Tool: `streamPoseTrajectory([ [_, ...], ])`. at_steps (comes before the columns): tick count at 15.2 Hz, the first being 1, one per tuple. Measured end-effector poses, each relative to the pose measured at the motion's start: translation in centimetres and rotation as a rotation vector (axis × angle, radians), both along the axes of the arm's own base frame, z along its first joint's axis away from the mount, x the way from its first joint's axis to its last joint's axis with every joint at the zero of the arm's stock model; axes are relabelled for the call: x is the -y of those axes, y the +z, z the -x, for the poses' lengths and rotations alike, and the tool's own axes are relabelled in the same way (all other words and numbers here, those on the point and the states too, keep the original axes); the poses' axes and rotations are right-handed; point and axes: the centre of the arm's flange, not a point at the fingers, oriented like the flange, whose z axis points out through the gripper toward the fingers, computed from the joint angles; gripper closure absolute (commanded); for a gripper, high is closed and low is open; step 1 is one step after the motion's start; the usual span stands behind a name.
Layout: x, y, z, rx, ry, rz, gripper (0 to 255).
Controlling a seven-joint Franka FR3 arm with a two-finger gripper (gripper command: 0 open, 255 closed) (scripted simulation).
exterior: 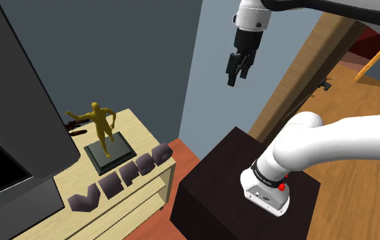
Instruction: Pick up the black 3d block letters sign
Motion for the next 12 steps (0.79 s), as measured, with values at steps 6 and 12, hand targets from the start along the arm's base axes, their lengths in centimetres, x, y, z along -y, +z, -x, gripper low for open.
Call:
streamPoseTrajectory([
  [6,-2.1,-3.8,-2.8,0.014,0.112,-0.002,0],
  [12,-5.5,-9.7,-6.7,0.037,0.279,-0.005,0],
])
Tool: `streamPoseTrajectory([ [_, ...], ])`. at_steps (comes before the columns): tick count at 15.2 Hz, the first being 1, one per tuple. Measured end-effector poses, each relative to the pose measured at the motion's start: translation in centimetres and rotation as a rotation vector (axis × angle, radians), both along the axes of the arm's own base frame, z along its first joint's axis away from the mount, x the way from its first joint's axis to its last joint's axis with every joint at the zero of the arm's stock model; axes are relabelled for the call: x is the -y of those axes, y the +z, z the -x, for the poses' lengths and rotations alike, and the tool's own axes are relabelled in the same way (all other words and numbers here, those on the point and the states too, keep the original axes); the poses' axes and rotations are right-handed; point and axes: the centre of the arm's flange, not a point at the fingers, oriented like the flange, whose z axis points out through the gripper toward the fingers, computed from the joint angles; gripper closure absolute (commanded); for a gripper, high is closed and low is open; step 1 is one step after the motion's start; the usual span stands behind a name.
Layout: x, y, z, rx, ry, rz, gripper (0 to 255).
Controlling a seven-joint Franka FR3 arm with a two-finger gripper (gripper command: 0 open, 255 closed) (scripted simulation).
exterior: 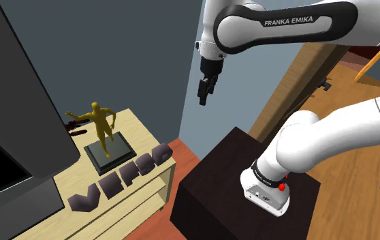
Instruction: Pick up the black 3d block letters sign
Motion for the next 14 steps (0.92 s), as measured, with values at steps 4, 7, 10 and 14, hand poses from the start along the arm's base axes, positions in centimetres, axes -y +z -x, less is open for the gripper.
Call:
streamPoseTrajectory([
  [4,-3.0,-3.9,-2.3,0.016,0.112,-0.003,0],
  [7,-5.5,-6.6,-3.8,0.028,0.197,-0.004,0],
  [10,-7.9,-9.2,-5.0,0.040,0.281,-0.006,0],
  [14,-11.4,-12.8,-6.8,0.056,0.393,-0.008,0],
])
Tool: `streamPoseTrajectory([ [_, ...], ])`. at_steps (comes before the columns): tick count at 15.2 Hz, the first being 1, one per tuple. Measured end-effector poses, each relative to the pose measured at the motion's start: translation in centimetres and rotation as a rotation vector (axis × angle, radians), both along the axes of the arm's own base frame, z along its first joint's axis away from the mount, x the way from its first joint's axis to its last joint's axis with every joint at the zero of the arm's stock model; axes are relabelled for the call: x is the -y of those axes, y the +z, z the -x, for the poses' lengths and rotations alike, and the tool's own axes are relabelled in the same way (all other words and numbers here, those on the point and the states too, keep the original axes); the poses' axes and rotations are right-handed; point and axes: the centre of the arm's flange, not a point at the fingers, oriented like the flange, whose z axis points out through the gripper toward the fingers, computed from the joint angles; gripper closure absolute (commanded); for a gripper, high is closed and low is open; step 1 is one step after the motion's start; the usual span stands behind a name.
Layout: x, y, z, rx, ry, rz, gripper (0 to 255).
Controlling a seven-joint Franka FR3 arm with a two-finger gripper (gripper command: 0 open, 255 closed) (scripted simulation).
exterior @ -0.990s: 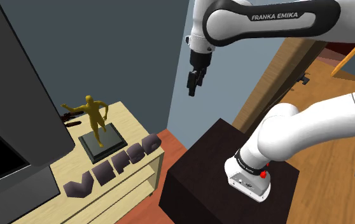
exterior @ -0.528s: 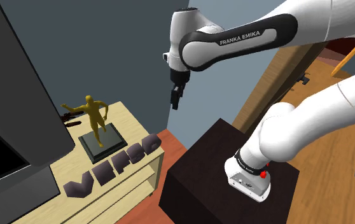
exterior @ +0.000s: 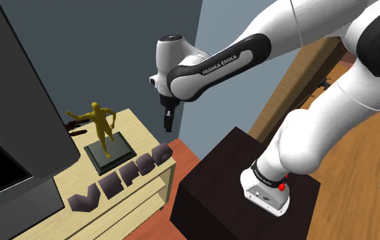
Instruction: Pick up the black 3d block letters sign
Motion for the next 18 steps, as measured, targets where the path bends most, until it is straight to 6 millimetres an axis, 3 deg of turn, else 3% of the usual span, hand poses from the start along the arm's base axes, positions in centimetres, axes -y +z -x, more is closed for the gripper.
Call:
streamPoseTrajectory([
  [11,-9.6,-10.1,-2.6,0.044,0.309,-0.006,0],
  [18,-16.6,-16.3,-2.5,0.073,0.505,-0.011,0],
])
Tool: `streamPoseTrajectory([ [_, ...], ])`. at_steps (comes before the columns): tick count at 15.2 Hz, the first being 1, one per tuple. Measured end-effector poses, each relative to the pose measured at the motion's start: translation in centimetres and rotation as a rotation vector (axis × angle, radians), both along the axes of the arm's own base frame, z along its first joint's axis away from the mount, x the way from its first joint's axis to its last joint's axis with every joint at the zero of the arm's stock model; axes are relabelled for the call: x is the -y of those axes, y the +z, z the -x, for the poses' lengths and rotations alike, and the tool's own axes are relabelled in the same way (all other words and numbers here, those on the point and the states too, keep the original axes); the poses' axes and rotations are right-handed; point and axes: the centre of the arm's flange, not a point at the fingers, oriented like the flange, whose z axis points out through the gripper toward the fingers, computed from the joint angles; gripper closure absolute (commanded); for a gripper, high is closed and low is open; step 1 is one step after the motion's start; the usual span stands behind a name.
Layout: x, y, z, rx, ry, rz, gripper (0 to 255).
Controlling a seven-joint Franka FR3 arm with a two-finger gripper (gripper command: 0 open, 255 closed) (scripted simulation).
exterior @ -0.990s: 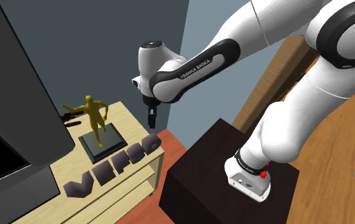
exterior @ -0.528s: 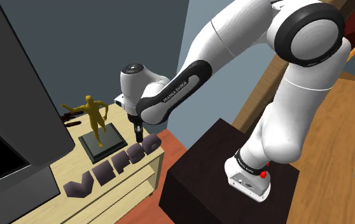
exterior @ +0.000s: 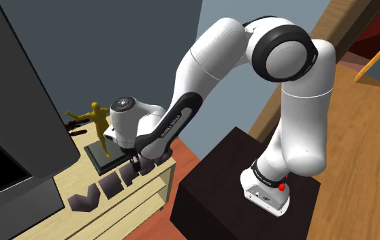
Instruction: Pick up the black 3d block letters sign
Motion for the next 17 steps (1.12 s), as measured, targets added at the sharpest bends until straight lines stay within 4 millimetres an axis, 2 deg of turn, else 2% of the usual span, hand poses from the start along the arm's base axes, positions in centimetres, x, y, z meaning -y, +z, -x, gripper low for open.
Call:
streamPoseTrajectory([
  [3,-1.8,-2.1,0.1,0.007,0.056,-0.001,0],
  [10,-2.0,-5.9,0.1,0.009,0.066,-0.001,0],
  [11,-2.1,-6.1,0.0,0.009,0.066,-0.001,255],
  [17,-2.1,-6.2,0.0,0.010,0.067,-0.001,255],
])
